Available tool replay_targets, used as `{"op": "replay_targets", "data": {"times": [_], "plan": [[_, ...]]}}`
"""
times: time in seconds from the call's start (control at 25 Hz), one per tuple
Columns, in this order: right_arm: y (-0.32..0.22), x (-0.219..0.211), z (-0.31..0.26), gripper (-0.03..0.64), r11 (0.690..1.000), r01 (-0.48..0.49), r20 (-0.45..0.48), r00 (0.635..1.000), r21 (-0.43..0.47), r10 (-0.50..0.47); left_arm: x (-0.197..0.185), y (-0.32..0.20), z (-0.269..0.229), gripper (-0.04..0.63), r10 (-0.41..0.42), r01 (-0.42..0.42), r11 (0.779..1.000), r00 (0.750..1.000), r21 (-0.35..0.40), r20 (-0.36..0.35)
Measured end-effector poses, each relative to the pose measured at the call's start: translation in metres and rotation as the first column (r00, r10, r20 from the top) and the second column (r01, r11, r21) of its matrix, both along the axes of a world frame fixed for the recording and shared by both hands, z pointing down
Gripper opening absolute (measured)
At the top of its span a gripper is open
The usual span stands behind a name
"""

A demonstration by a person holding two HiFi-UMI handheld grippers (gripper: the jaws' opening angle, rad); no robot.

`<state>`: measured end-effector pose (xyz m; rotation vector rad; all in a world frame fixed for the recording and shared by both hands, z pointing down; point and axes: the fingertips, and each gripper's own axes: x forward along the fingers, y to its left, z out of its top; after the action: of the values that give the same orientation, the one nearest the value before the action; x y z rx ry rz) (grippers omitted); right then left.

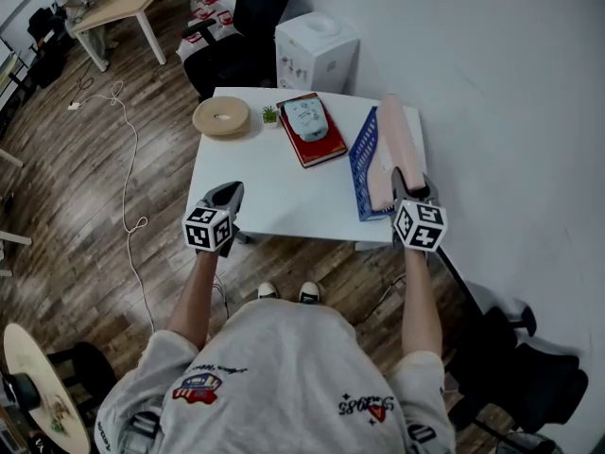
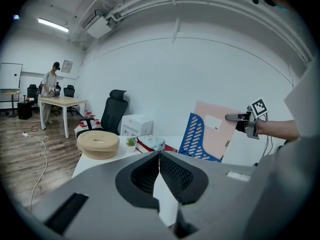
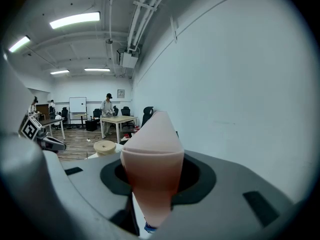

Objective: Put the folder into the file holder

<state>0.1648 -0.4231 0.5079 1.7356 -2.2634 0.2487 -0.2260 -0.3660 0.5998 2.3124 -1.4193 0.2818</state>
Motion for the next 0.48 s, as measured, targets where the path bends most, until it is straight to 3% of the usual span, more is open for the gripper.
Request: {"op": "replay_targets", "data": {"times": [0.48], "plan": [[-0.006, -0.004, 0.055, 0.179, 0.998, -0.016, 0.015, 1.000, -0.066, 0.017, -0.021, 0.007, 0.008, 0.008, -0.049, 0.049, 0.999, 0.999, -0.022, 0.001]]}}
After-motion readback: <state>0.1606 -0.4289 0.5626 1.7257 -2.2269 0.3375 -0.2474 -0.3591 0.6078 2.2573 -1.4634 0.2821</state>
